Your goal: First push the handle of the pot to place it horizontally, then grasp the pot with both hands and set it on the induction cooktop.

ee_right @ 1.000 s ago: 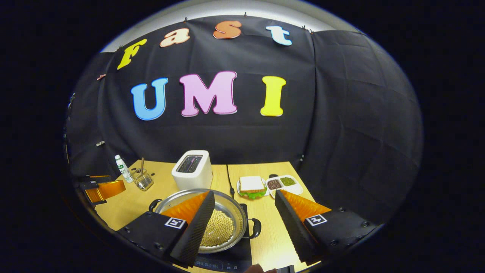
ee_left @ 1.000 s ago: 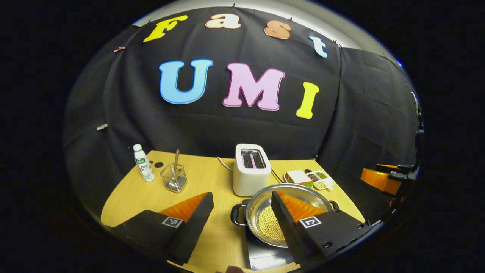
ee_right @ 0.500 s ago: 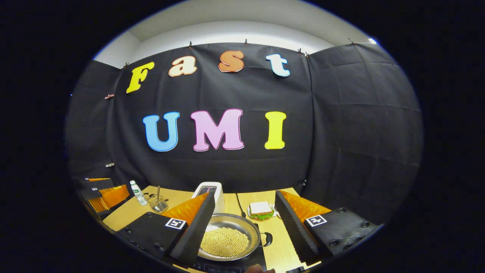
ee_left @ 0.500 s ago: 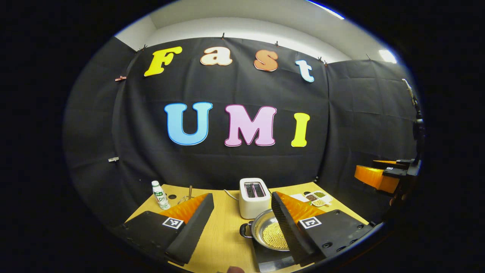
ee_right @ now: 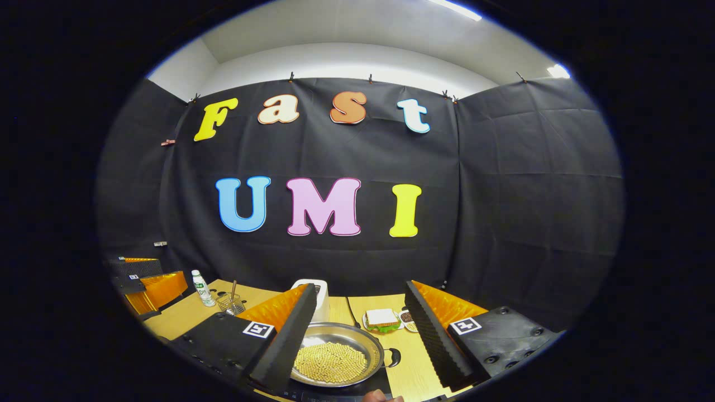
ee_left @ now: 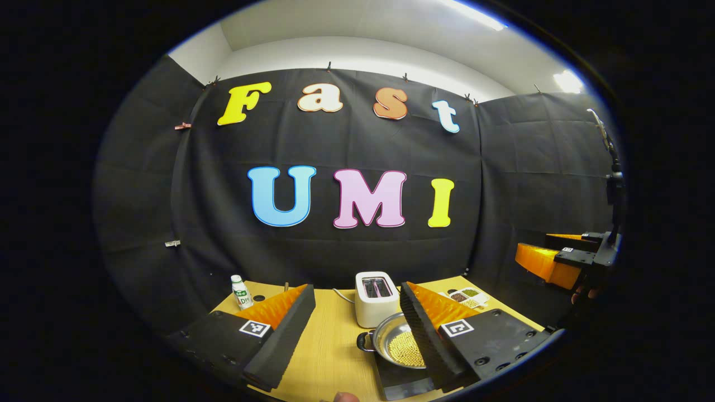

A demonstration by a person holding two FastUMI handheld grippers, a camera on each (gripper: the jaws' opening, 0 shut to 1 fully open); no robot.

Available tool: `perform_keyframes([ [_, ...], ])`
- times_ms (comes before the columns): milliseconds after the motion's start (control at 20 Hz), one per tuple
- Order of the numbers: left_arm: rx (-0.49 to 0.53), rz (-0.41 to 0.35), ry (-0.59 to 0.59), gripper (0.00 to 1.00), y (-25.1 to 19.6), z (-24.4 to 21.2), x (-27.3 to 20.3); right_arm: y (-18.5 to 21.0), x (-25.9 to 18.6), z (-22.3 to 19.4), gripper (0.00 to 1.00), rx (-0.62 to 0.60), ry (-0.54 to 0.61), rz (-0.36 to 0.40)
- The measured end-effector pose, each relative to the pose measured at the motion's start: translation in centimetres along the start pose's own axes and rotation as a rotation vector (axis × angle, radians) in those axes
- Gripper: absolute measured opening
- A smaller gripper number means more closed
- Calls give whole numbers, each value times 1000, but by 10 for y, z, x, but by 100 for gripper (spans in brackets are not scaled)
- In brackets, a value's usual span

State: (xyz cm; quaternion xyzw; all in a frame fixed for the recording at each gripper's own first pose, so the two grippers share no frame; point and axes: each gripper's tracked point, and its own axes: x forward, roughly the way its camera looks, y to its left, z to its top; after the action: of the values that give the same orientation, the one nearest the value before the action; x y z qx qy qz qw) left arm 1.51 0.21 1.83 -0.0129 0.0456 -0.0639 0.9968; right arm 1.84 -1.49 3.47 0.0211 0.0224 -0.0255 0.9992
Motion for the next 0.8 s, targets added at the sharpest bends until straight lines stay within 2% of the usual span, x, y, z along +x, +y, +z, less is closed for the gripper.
perform_keyframes([
  [150, 8, 2, -7, 95, 1, 1, 0, -3, 2, -2, 98, 2, 3, -8],
  [700, 15, 14, -29, 95, 0, 7, 1, 5, 3, -1, 98, -11, -3, 14],
  [750, 13, 14, -27, 92, -1, 7, 1, 6, 3, -2, 98, -11, -2, 18],
  [800, 14, 14, -26, 95, -2, 7, 0, 7, 4, -2, 98, -7, 1, 22],
])
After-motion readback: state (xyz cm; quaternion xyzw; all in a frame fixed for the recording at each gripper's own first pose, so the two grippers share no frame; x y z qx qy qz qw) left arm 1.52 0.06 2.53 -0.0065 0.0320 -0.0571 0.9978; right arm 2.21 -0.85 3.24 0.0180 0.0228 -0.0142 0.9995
